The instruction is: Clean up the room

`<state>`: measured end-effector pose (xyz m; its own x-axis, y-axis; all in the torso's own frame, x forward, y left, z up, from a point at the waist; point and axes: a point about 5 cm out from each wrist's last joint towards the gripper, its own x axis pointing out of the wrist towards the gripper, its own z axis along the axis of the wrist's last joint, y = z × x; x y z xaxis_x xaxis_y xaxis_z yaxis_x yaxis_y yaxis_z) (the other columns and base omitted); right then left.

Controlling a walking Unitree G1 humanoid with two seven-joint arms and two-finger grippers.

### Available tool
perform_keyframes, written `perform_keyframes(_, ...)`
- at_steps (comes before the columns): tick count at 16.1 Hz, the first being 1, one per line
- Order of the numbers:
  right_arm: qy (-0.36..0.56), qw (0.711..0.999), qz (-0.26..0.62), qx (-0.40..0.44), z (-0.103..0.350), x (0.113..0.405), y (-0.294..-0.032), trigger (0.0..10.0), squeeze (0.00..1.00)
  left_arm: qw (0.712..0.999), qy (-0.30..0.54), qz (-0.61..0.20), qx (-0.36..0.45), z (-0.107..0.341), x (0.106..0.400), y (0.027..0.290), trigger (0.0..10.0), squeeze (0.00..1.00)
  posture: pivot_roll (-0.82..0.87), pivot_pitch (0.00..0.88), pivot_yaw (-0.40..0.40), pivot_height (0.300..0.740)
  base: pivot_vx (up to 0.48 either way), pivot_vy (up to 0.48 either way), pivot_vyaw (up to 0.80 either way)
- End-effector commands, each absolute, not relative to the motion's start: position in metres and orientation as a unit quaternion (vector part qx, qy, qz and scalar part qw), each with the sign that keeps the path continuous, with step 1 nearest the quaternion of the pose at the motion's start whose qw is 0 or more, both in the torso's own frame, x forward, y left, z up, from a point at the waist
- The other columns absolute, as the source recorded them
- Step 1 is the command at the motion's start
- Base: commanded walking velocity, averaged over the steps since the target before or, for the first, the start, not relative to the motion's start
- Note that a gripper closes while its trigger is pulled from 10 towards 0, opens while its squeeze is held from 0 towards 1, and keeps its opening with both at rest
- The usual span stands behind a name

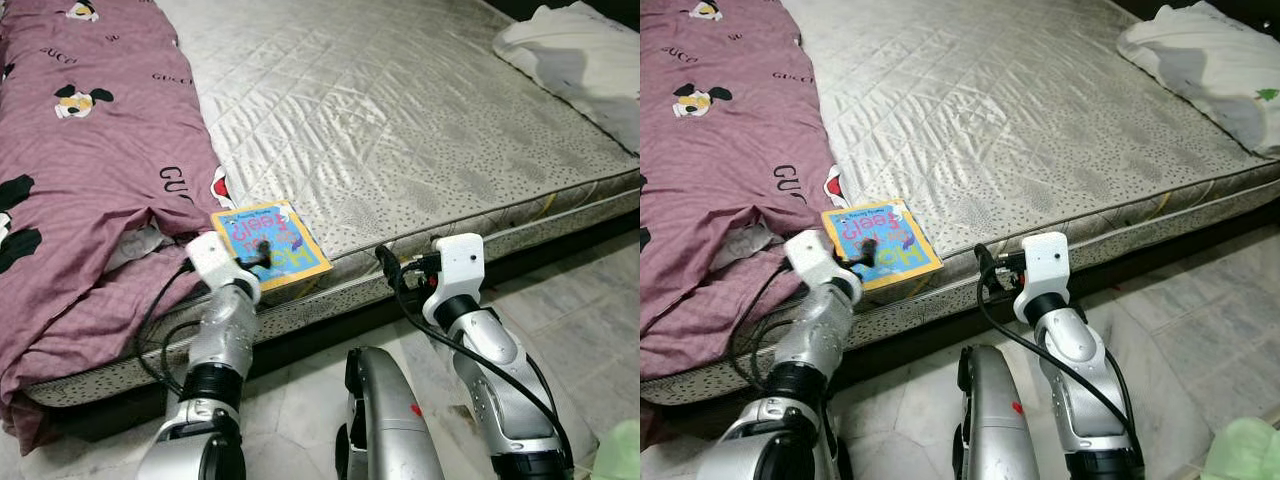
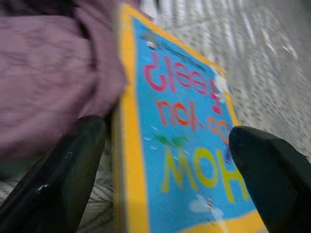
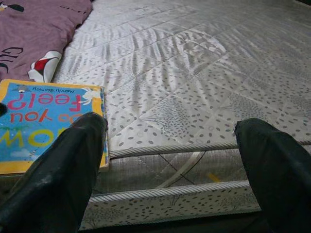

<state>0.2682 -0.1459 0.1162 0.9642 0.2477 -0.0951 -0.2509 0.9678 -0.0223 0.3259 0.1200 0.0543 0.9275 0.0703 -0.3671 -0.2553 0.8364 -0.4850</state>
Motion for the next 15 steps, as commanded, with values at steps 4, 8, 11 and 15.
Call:
perform_keyframes(4,0.050,0.991,0.123,-0.020,0.115,0.271,-0.149,10.0,0.00,0.929,0.190,0.100,-0.302,0.048,0.324,0.114,10.0,0.00,-0.15,0.072,-0.091,0.534,0.000,0.000,0.00)
perform_keyframes(8,0.046,0.991,0.123,-0.023,0.116,0.274,-0.149,10.0,0.00,0.919,0.218,0.079,-0.319,0.038,0.327,0.114,10.0,0.00,-0.15,0.067,-0.094,0.534,0.000,0.000,0.00)
perform_keyframes(11,0.042,0.991,0.120,-0.026,0.117,0.276,-0.150,10.0,0.00,0.917,0.222,0.062,-0.324,0.039,0.332,0.115,10.0,0.00,-0.15,0.064,-0.093,0.534,0.000,0.000,0.00)
perform_keyframes(15,0.036,0.992,0.116,-0.031,0.118,0.280,-0.151,10.0,0.00,0.872,0.229,0.021,-0.432,0.038,0.335,0.109,2.8,0.00,-0.16,0.049,-0.089,0.534,0.000,0.000,0.00)
